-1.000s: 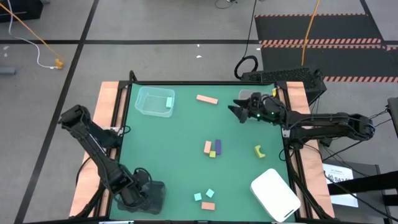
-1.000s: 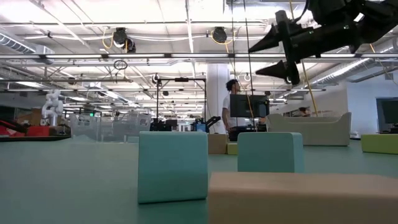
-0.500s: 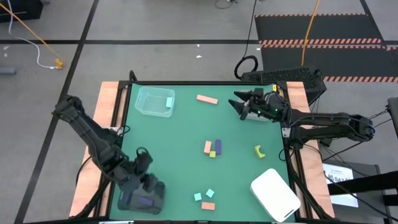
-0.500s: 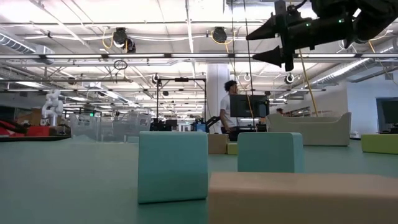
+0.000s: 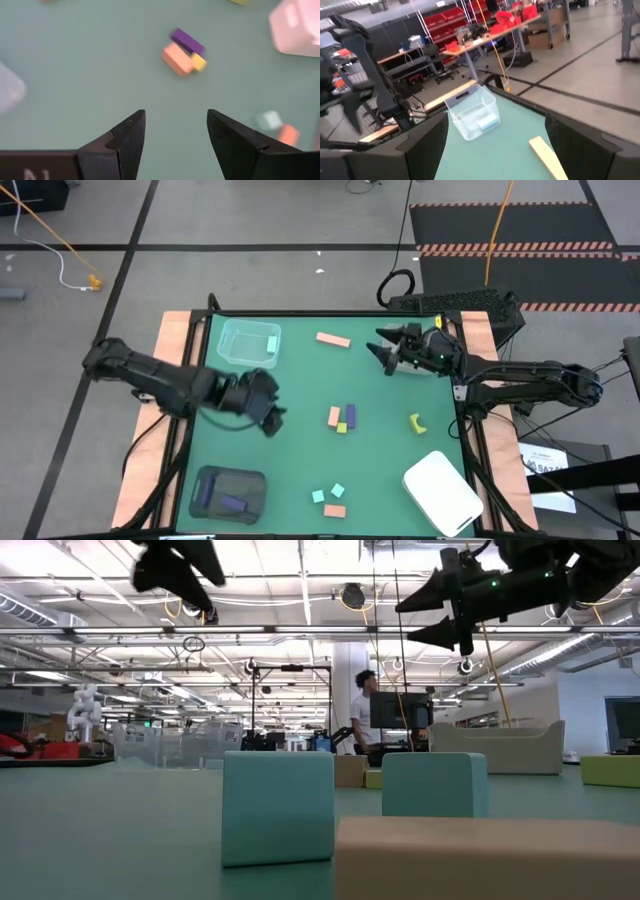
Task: Sort & place blocks by color
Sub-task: Put the top brown block into the white bin
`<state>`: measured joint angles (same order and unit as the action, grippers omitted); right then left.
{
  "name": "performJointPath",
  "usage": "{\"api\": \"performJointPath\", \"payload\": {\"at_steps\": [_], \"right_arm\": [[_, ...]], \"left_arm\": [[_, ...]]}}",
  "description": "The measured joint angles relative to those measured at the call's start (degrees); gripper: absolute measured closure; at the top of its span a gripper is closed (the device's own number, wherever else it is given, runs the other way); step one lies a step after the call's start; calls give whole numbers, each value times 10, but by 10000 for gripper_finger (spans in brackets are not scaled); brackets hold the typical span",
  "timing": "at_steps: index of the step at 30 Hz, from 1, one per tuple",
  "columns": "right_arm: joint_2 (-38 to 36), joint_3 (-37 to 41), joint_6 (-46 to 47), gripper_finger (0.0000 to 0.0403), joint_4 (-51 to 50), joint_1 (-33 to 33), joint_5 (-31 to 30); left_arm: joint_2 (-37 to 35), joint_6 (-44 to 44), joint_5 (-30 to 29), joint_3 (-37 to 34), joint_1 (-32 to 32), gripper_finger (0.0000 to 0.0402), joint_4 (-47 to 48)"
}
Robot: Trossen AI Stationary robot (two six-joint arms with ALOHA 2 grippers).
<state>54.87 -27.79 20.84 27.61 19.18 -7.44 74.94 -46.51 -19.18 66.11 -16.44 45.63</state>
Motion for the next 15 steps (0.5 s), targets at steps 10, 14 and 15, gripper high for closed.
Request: {"api": "performJointPath", "payload": {"at_steps": [10, 14, 15], "right_arm": [[44, -11, -18, 80, -48, -5, 0], [90, -52, -67, 80, -87, -5, 0], [103, -62, -81, 80, -102, -5, 0]], "left_arm": [[20, 154, 67, 0, 136, 188, -111], [19, 149, 67, 0, 146, 188, -132], [19, 149, 67, 0, 146, 188, -132]]}}
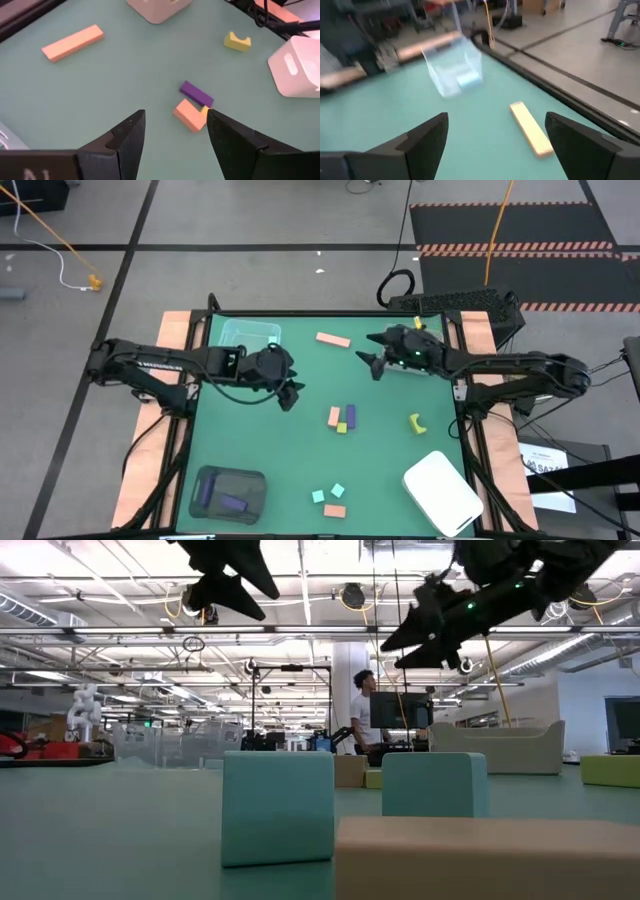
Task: Sort & place blocks by color
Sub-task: Put the top brown block into the white bin
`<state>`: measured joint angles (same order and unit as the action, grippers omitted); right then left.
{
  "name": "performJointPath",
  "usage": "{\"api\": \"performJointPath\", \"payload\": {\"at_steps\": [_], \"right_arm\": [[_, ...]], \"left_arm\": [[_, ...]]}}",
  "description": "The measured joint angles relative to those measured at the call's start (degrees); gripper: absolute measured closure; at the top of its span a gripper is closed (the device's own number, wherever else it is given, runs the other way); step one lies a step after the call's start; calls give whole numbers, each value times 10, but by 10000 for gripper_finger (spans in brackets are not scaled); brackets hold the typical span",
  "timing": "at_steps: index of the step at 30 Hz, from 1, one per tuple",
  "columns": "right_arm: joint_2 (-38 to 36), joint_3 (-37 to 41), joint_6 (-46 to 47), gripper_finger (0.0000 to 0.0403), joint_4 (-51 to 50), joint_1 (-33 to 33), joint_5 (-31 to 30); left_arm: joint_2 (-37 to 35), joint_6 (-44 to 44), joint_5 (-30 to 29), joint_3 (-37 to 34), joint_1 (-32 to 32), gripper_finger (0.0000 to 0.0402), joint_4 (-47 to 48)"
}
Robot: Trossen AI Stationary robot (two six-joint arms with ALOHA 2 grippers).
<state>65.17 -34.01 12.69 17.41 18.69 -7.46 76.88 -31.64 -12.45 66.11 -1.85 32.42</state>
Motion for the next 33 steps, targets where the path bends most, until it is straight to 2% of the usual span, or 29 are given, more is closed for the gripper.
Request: {"api": "performJointPath", "payload": {"at_steps": [6, 10, 17, 25, 33], "right_arm": [[109, -61, -74, 80, -44, 3, 0], [190, -107, -85, 80, -56, 17, 3], [302, -215, -85, 80, -157, 82, 91], [391, -296, -123, 80, -206, 128, 111], [437, -311, -164, 80, -196, 140, 121]], "left_arm": [[0, -26, 0, 0, -7, 188, 0], [0, -46, 0, 0, -14, 188, 0], [0, -61, 0, 0, -26, 188, 0], [0, -64, -1, 0, -28, 188, 0], [0, -60, -7, 0, -14, 188, 4]]}}
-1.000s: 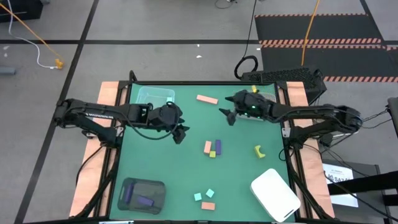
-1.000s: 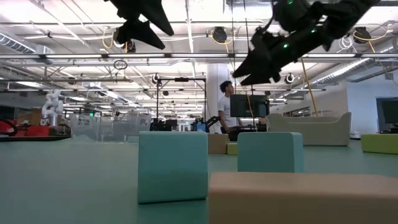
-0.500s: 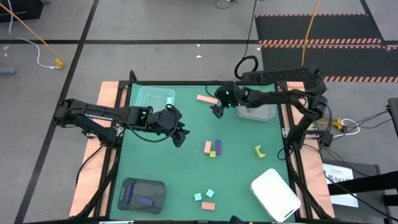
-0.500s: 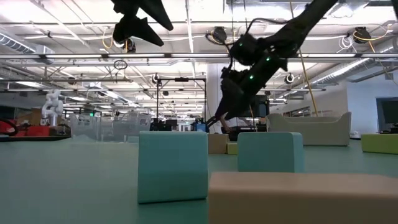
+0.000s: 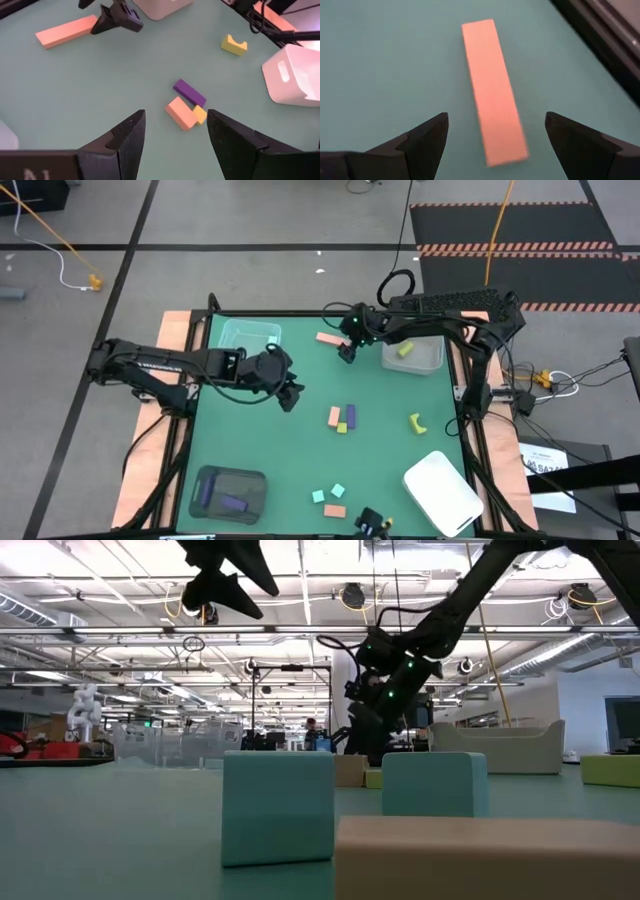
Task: Sort & place blocks by color
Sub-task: Put the top brown block into the white bin
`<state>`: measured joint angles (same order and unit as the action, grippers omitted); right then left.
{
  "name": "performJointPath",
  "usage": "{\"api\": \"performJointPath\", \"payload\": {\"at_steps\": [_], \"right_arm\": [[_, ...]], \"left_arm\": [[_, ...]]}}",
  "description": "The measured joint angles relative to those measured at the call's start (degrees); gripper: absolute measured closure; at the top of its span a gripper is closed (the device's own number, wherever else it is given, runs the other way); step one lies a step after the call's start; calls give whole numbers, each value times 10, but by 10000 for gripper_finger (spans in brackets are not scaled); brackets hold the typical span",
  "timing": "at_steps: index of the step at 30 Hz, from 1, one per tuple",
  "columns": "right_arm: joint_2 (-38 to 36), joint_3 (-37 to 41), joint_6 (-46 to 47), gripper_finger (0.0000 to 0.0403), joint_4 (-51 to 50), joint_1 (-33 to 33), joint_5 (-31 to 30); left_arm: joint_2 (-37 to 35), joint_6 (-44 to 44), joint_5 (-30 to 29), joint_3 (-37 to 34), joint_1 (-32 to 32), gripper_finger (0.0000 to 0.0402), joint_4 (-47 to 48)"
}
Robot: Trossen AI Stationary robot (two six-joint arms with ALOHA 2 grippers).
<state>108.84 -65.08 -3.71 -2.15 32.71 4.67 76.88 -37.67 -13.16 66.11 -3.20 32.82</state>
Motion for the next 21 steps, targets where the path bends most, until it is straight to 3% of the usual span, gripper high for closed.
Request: {"api": "performJointPath", "payload": {"at_steps": [7, 11, 16, 21], "right_arm": [[33, -1, -14, 83, 2, 5, 0], [42, -1, -25, 105, 7, 6, 0], [44, -1, -35, 173, 10, 6, 1], [45, -1, -35, 275, 9, 6, -1]], "left_arm": [[0, 5, 0, 0, 19, 188, 0], [0, 3, -1, 0, 28, 188, 0], [0, 2, -13, 0, 33, 188, 0], [0, -2, -34, 0, 33, 188, 0]]}}
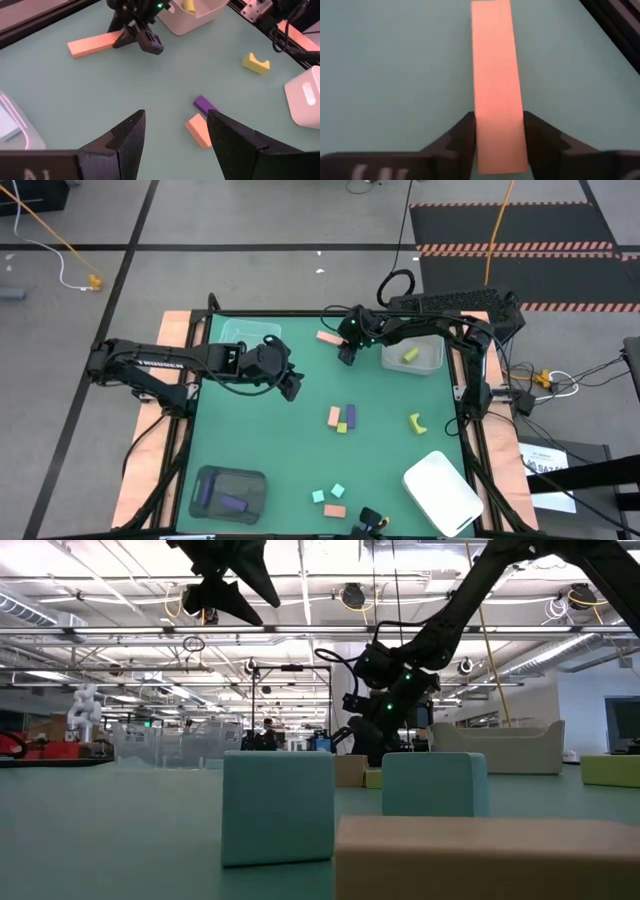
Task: Sort & place blocks by color
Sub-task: Put the top brown block into the white bin
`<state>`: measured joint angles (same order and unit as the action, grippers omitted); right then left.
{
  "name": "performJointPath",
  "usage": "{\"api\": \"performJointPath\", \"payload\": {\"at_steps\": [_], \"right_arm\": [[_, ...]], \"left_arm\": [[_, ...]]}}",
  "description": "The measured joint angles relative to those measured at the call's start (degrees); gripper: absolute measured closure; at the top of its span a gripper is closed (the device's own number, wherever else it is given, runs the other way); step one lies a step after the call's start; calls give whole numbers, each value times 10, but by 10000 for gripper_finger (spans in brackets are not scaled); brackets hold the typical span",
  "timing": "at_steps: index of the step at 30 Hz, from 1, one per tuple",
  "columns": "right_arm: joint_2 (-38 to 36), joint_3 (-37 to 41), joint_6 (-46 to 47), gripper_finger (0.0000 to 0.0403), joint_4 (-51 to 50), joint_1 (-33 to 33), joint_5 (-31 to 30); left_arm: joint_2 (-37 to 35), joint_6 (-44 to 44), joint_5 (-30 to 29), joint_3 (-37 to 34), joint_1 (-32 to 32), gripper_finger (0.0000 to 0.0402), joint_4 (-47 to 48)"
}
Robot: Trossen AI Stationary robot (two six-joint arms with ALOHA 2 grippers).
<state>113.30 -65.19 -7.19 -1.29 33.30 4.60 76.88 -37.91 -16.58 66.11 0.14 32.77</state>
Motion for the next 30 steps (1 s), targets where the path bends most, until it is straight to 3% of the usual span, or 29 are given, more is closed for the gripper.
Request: {"api": "performJointPath", "payload": {"at_steps": [1, 12, 20, 25, 30], "right_arm": [[0, 0, 1, 289, -1, 0, 0], [-55, 4, 35, 290, -52, -20, -2], [-165, 23, 93, 290, -33, -75, -4], [-253, 62, 160, 290, -18, -130, -59], [-349, 139, 226, 290, 103, -200, -78]], "left_arm": [[0, -1, 0, 0, 0, 188, 0], [0, -34, 0, 0, -3, 188, 0], [0, -61, -2, 0, -26, 188, 6], [0, -71, -9, 0, -55, 188, 14], [0, -94, -47, 0, -89, 188, 22]]}}
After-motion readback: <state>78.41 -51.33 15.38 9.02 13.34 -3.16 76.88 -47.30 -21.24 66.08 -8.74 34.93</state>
